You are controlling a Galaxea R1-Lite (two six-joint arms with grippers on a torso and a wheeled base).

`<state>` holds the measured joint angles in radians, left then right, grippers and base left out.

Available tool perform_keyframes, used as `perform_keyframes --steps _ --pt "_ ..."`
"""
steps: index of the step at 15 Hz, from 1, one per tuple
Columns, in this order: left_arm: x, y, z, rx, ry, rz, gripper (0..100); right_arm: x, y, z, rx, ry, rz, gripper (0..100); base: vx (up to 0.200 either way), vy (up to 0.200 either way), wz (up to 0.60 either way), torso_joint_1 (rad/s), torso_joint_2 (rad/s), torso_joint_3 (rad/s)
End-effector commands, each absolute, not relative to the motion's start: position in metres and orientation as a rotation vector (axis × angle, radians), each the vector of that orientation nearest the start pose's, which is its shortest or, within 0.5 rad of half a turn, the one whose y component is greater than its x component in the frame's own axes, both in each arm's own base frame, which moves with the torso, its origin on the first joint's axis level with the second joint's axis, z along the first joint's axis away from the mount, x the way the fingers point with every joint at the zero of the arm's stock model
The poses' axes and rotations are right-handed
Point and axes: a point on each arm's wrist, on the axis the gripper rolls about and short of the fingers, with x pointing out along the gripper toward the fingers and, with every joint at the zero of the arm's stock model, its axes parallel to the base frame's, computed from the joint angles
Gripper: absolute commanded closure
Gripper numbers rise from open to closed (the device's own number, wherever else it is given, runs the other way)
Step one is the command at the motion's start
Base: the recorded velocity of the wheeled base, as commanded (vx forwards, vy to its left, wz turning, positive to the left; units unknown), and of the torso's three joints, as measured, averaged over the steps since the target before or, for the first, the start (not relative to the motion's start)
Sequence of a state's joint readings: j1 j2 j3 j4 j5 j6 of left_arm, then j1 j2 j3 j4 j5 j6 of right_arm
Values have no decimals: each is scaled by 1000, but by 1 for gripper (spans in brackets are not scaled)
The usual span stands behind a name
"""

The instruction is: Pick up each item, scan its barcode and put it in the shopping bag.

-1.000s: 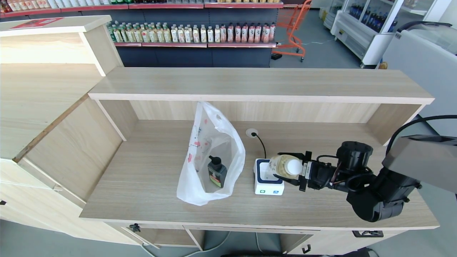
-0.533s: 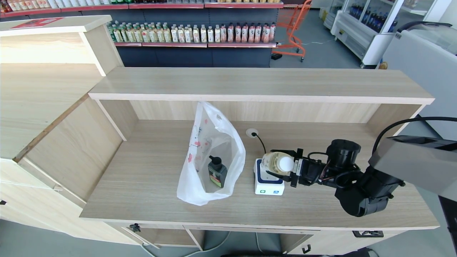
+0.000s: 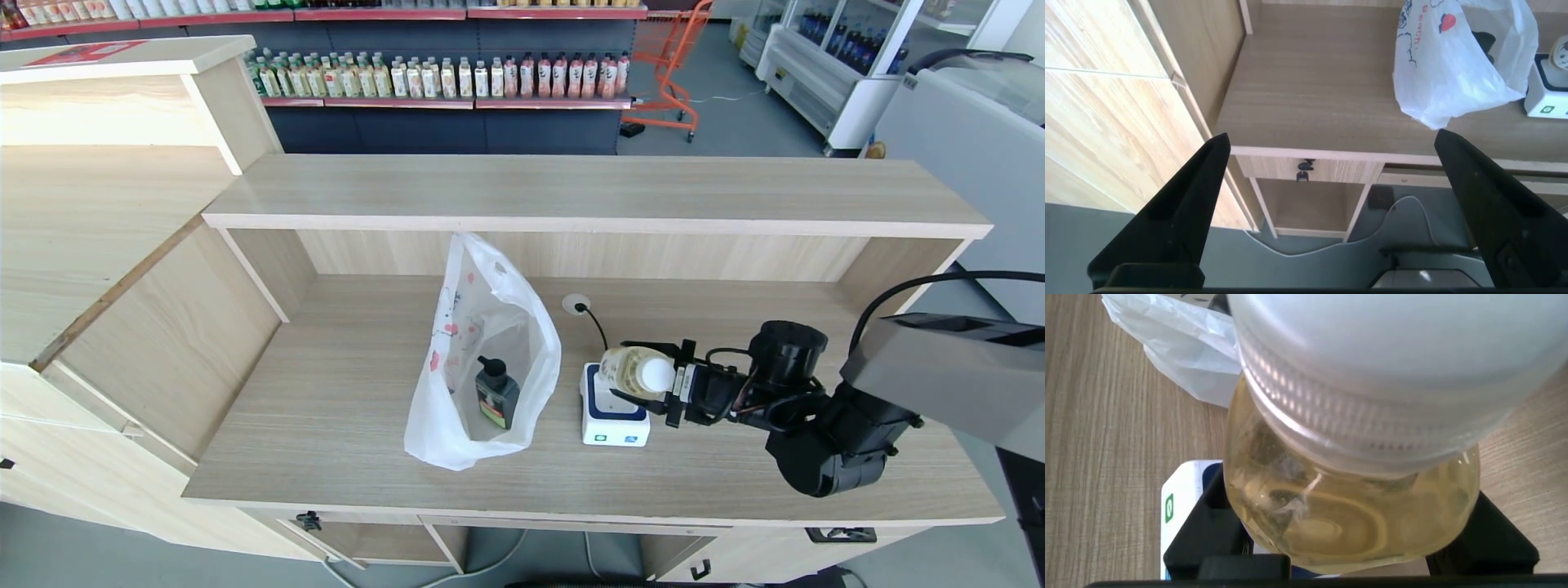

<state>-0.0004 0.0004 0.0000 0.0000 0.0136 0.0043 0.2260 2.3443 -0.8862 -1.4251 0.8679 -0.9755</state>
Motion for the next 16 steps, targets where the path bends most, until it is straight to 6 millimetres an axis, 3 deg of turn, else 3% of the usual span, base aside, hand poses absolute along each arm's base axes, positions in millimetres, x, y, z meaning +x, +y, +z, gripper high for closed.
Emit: perform_keyframes --steps 1,7,9,13,16 --pt "-23 0 75 3 0 14 0 385 107 43 -860 -495 1020 100 0 0 0 0 0 0" --pt "-23 0 75 5 0 14 0 384 106 45 -862 -501 1014 100 0 0 0 0 0 0" --pt "-23 0 75 5 0 12 0 383 104 56 -832 -500 1007 100 0 0 0 0 0 0" --pt "-23 0 75 5 0 14 0 358 85 124 -678 -500 959 100 0 0 0 0 0 0" --pt "-23 0 75 5 0 12 0 301 74 173 -426 -417 968 100 0 0 0 0 0 0"
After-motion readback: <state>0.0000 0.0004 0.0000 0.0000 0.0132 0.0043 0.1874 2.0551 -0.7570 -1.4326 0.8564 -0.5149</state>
